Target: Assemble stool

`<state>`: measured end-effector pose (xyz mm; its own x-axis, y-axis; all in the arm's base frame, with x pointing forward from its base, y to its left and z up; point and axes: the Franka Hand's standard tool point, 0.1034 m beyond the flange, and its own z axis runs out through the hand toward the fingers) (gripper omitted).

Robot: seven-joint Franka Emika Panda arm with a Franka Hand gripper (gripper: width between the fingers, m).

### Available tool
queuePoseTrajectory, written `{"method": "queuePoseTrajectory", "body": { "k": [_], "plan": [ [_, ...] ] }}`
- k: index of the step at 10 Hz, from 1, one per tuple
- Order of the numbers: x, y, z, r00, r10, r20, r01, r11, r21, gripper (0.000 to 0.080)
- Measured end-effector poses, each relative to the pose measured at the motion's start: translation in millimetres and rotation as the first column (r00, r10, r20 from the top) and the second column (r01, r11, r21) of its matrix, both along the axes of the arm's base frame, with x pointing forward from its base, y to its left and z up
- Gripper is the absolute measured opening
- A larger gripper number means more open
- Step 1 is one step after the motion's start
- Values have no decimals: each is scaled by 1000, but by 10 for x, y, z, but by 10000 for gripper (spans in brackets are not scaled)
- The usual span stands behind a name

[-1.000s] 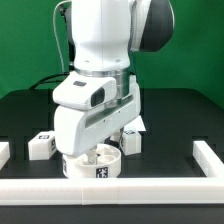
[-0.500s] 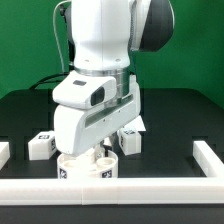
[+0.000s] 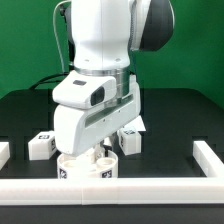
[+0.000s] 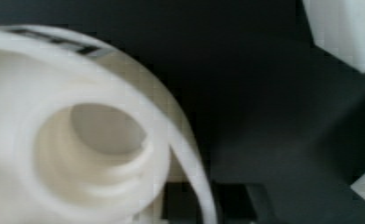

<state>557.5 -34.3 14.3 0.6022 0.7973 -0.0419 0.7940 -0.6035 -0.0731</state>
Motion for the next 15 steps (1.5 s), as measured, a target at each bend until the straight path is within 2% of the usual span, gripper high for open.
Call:
{"method": "queuePoseTrajectory", "body": {
  "k": [2,7,10,15],
  "plan": [
    [20,94,13,1000,5,3,-5,1000,1,33],
    [16,691,20,999,42,4,-42,999,15,33],
    [21,966,-10,999,33,20,-33,999,16,34],
    [119,1318,-13,999,-5,44,5,1000,19,34]
  ]
}}
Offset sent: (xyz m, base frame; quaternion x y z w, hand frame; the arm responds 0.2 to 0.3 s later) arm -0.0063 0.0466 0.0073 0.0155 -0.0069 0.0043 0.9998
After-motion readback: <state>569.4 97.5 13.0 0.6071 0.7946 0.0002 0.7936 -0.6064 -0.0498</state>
